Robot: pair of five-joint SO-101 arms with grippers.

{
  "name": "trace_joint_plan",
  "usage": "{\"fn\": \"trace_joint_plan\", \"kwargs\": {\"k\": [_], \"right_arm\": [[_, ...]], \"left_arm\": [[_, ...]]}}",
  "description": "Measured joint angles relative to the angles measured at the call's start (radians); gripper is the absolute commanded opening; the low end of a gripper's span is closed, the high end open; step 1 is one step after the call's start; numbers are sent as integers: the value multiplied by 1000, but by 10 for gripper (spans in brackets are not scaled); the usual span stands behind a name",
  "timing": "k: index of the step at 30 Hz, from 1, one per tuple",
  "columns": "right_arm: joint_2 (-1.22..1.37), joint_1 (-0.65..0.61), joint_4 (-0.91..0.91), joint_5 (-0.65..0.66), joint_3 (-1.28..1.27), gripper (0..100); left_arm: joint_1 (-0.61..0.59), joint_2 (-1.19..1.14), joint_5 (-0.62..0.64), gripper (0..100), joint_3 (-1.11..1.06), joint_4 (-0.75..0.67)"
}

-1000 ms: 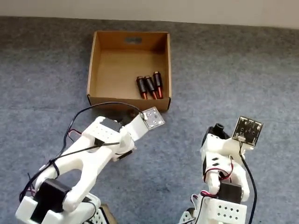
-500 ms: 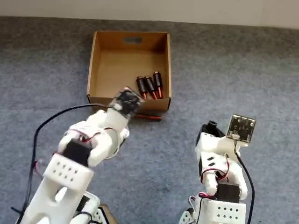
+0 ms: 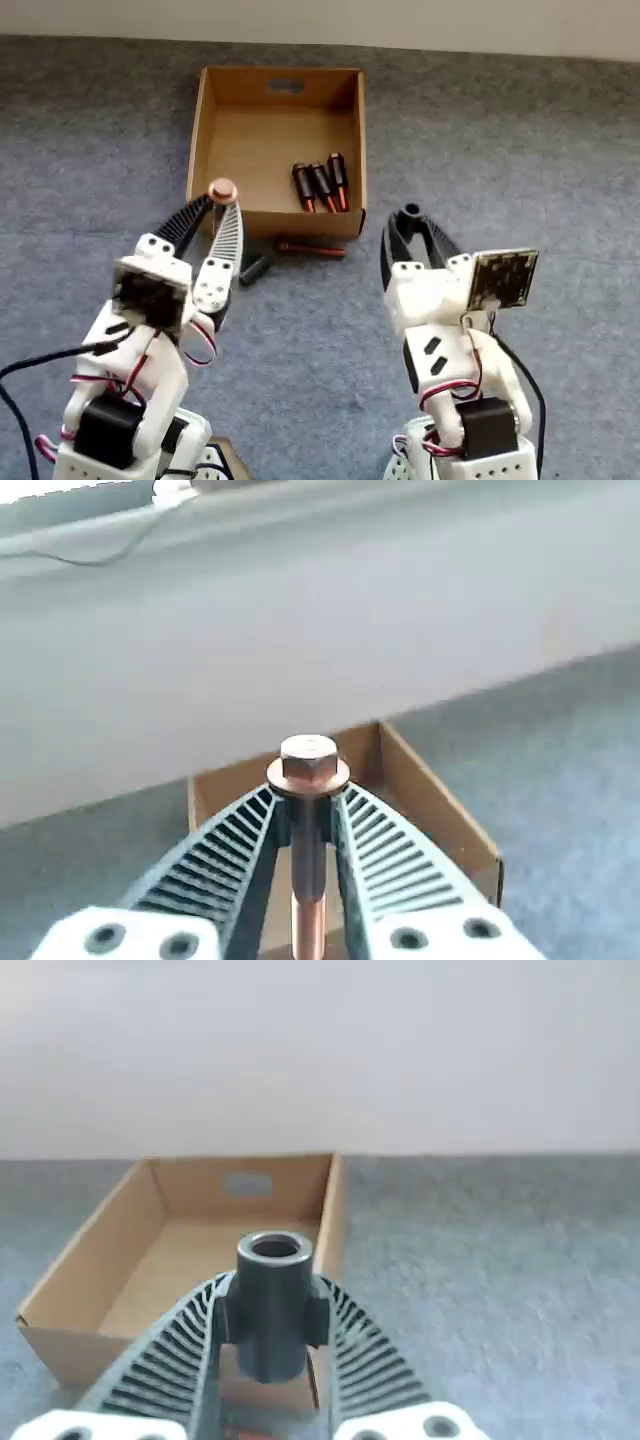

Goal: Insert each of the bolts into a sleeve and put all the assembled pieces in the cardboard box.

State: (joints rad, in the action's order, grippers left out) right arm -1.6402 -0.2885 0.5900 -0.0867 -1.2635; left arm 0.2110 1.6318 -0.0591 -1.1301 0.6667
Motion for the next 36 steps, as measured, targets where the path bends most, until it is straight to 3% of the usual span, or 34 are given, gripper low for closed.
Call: {"fn": "trace_joint_plan", "kwargs": {"k": [6, 11, 17, 26, 36], "right_arm": [[8, -83, -293, 64, -173, 7], [8, -103, -419, 68, -275, 7], [8, -104, -437, 68, -324, 7], [8, -107, -439, 68, -324, 7], [6, -107, -439, 69, -324, 7]], "left_arm": [[0, -43, 218, 9, 0, -146], [101, -181, 238, 9, 0, -296], [230, -394, 242, 9, 117, -342], [328, -747, 242, 9, 361, -348], [339, -890, 239, 9, 437, -354]]}}
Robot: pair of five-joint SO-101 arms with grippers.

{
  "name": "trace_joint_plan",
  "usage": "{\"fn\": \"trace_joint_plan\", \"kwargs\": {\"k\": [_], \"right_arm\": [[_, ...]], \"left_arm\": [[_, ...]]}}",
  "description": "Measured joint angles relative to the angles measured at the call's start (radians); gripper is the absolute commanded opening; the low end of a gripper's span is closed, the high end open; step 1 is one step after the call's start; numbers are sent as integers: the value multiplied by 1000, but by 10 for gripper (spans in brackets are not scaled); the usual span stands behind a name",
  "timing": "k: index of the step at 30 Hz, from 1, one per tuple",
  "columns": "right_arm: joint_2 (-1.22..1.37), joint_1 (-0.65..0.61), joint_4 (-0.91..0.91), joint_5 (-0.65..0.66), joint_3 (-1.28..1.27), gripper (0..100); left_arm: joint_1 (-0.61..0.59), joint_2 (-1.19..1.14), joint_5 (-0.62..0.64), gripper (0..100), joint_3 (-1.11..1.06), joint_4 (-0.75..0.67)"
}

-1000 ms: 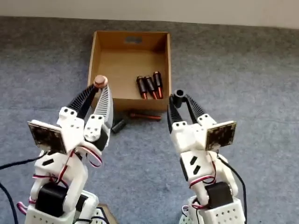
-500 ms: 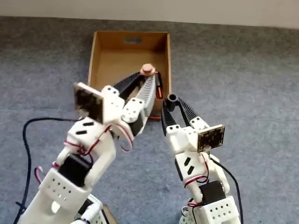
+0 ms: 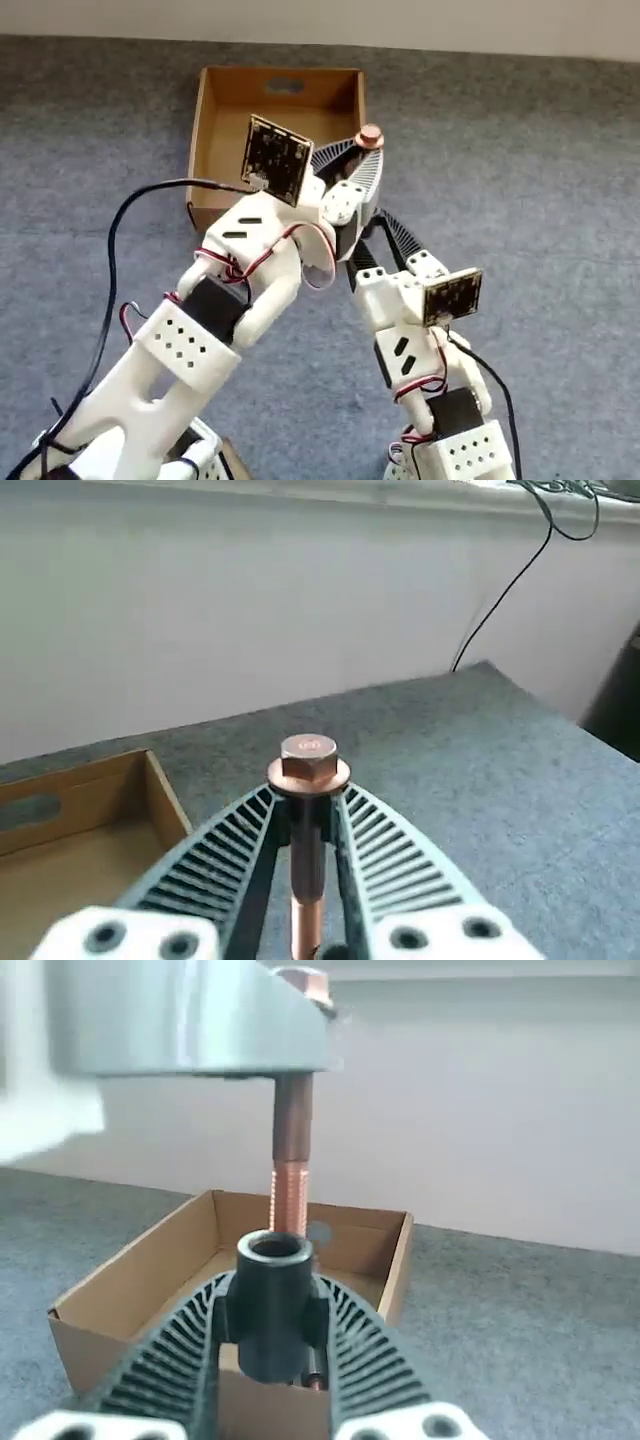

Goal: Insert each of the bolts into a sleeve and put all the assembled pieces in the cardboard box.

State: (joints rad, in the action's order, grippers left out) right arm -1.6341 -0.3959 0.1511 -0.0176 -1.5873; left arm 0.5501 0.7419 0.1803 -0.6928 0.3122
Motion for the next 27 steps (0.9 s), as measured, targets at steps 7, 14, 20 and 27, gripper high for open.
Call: {"fn": "trace_joint_plan", "kwargs": {"k": [7, 14, 20, 27], "right_arm": [[2, 0, 0, 0, 0, 7], [0, -2, 0, 0, 0, 7], [2, -2, 0, 0, 0, 7], [2, -2, 0, 0, 0, 7]], "left_arm": [[-2, 2, 3, 9, 0, 0], [29, 2, 0, 9, 23, -6], [81, 2, 3, 9, 48, -6], [86, 2, 3, 9, 48, 94]]}}
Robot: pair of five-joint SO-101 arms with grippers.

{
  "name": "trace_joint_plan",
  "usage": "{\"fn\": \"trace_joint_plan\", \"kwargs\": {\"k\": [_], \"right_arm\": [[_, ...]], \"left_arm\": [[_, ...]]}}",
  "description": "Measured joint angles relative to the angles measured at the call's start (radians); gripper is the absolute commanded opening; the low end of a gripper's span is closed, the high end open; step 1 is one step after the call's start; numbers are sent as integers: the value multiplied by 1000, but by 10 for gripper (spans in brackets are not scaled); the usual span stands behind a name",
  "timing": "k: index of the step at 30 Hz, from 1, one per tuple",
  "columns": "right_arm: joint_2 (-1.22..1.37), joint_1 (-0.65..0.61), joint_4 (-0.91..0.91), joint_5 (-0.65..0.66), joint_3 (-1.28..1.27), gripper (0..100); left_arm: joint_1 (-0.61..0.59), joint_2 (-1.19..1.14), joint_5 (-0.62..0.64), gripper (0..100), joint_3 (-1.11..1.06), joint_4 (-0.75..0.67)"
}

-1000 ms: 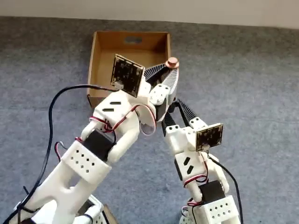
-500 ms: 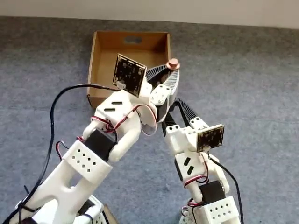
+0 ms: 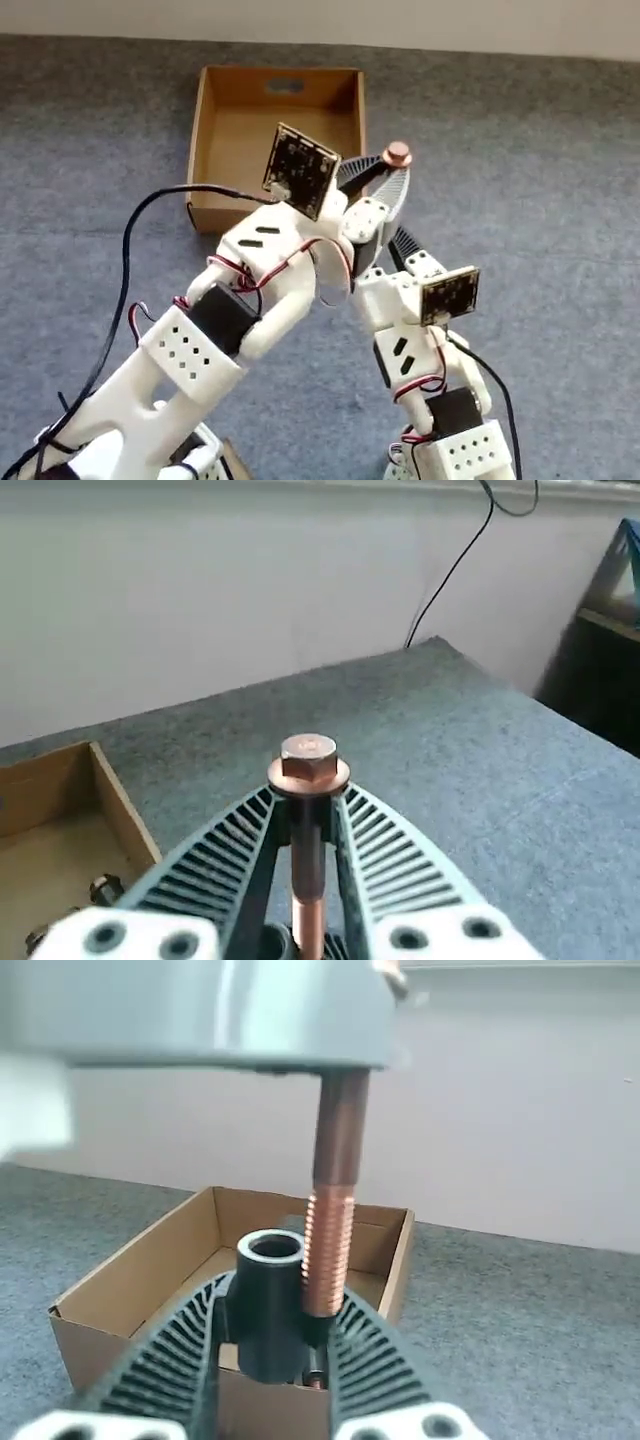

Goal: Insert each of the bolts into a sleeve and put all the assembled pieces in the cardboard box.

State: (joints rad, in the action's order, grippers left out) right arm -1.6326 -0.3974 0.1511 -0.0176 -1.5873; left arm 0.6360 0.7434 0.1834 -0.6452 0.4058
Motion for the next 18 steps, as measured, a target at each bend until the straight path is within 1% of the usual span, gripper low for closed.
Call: {"fn": "trace_joint_plan", "kwargs": {"k": [4, 11, 18], "right_arm": [[0, 0, 0, 0, -2, 7], [0, 0, 0, 0, -2, 7], [0, 0, 0, 0, 0, 7]], "left_arm": [[-2, 2, 3, 9, 0, 32], [-2, 2, 3, 9, 3, 32], [-5, 0, 3, 9, 80, 34]]}}
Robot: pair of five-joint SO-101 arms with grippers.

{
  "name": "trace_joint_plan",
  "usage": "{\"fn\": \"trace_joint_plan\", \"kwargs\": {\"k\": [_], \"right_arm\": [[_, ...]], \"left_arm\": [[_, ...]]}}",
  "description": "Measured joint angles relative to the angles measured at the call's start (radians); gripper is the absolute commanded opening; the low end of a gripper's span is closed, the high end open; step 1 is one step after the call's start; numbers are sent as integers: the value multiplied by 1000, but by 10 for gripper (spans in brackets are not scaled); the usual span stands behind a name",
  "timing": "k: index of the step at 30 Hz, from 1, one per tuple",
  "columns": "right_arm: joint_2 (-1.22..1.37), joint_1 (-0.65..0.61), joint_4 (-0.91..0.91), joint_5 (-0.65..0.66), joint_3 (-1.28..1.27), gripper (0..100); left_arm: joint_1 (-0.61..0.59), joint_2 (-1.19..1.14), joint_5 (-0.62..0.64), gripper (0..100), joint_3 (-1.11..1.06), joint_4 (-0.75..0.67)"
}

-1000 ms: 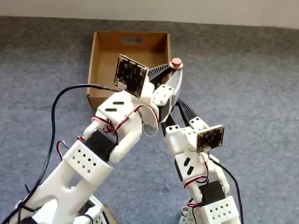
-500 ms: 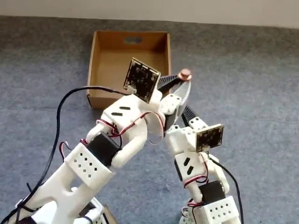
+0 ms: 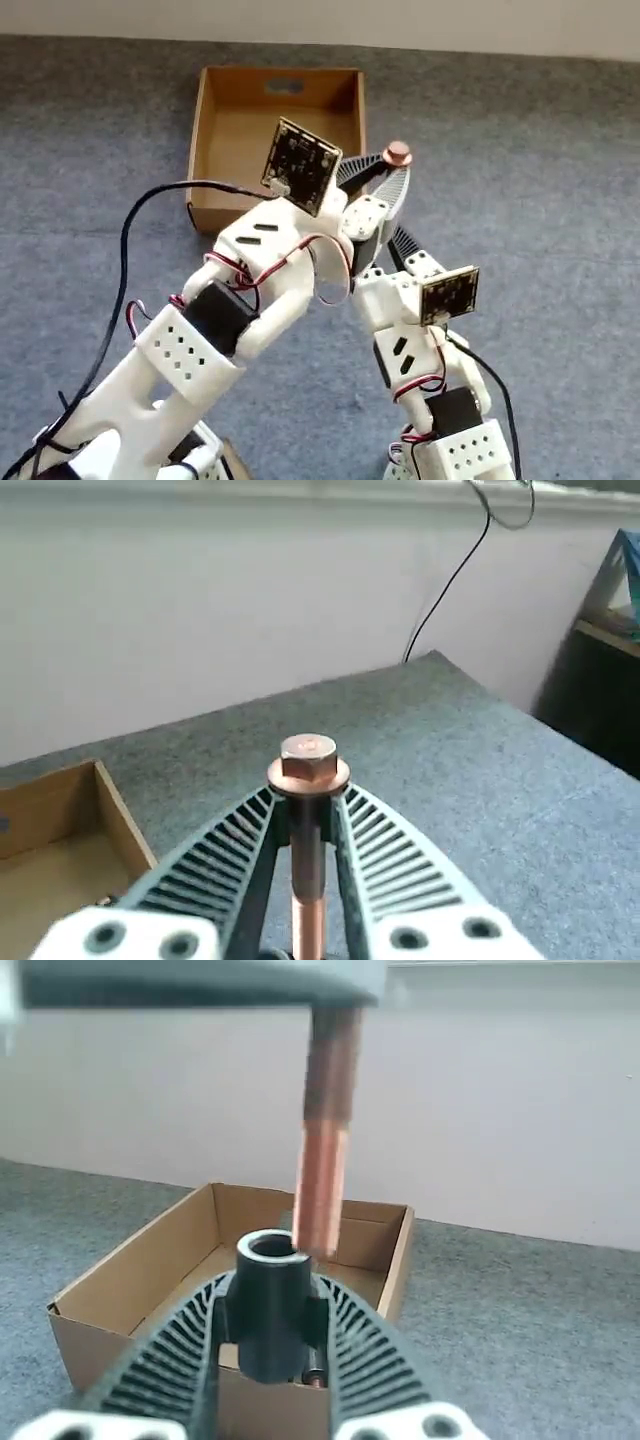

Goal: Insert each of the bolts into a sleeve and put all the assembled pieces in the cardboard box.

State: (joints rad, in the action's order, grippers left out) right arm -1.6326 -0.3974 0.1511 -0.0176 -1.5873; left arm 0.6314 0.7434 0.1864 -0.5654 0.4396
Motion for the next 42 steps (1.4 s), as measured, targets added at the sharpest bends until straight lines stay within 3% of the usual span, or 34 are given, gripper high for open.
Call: {"fn": "trace_joint_plan", "kwargs": {"k": [12, 18, 23, 37, 42], "right_arm": [[0, 0, 0, 0, 0, 7], [0, 0, 0, 0, 0, 7], [0, 0, 0, 0, 0, 7], [2, 0, 2, 0, -2, 7], [2, 0, 2, 0, -3, 7]], "left_arm": [[0, 0, 0, 9, 51, 66], [-26, 0, -158, 9, 51, 84], [-25, 0, -187, 9, 51, 84], [-25, 3, -190, 9, -12, 83], [-29, 3, -94, 9, -14, 83]]}}
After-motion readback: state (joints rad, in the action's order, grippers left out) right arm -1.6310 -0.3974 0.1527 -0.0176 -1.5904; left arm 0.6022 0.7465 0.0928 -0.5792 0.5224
